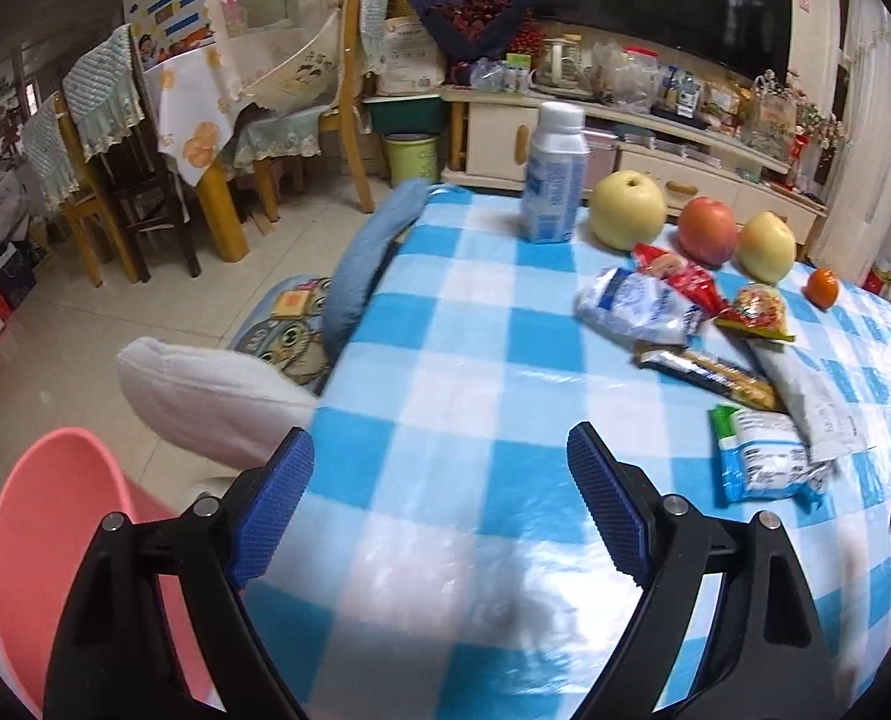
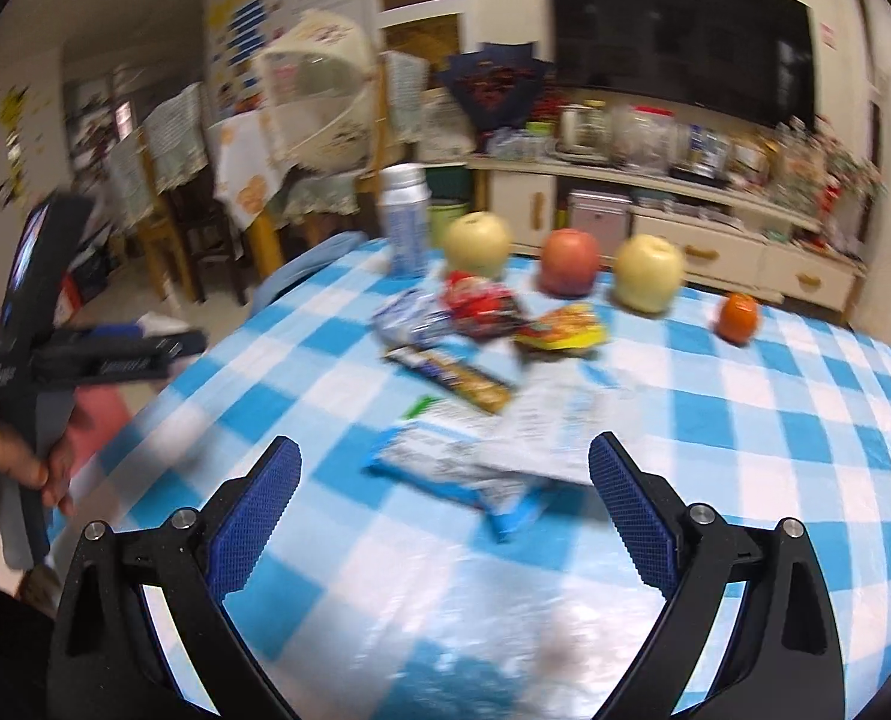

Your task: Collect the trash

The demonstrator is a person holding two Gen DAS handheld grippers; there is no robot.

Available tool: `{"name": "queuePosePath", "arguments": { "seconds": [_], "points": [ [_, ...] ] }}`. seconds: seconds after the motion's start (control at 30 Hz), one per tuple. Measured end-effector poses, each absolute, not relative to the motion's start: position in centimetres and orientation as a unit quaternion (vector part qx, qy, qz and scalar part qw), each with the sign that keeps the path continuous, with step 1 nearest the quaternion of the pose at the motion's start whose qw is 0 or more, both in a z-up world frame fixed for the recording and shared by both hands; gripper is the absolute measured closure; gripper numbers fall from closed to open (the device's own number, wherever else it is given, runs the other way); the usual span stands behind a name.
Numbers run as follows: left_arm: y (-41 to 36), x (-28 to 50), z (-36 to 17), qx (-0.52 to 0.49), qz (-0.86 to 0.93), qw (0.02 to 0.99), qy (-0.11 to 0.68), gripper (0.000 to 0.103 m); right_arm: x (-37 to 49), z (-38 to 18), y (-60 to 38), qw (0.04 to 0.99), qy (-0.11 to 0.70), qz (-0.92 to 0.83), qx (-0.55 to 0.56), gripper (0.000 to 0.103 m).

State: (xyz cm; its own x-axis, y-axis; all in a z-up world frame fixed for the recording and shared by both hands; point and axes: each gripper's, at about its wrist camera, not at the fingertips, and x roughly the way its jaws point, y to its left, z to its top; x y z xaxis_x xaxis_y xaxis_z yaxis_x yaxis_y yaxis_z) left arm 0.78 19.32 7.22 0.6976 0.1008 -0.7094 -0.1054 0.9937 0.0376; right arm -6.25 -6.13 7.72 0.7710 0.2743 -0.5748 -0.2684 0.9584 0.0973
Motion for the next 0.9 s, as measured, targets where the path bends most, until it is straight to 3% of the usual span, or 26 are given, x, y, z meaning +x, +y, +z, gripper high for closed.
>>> {"name": "queuePosePath", "arguments": {
  "seconds": [0.33,0.6,0.77,0.9],
  "points": [
    [12.5,5.7,8.0,-0.024,-0.018,0.928,0.371,0.016,-2.7,7.3,-15.4,0.925,0.353,0.068,0.119,0.007],
    [6.4,16.0,6.7,-0.048,-0.032,0.912,0.406,0.017,-1.7,6.4,-18.0,0.913,0.377,0.056,0.142,0.007],
    [5.6,20.7,4.7,-0.09,-0.003,0.896,0.436,0.033,-1.4,6.2,-18.7,0.911,0.38,0.053,0.152,0.007],
    [4.7,23.1,3.0,-0.063,0.025,0.885,0.461,0.046,-1.2,6.2,-18.8,0.905,0.389,0.058,0.161,0.007]
  ]
}}
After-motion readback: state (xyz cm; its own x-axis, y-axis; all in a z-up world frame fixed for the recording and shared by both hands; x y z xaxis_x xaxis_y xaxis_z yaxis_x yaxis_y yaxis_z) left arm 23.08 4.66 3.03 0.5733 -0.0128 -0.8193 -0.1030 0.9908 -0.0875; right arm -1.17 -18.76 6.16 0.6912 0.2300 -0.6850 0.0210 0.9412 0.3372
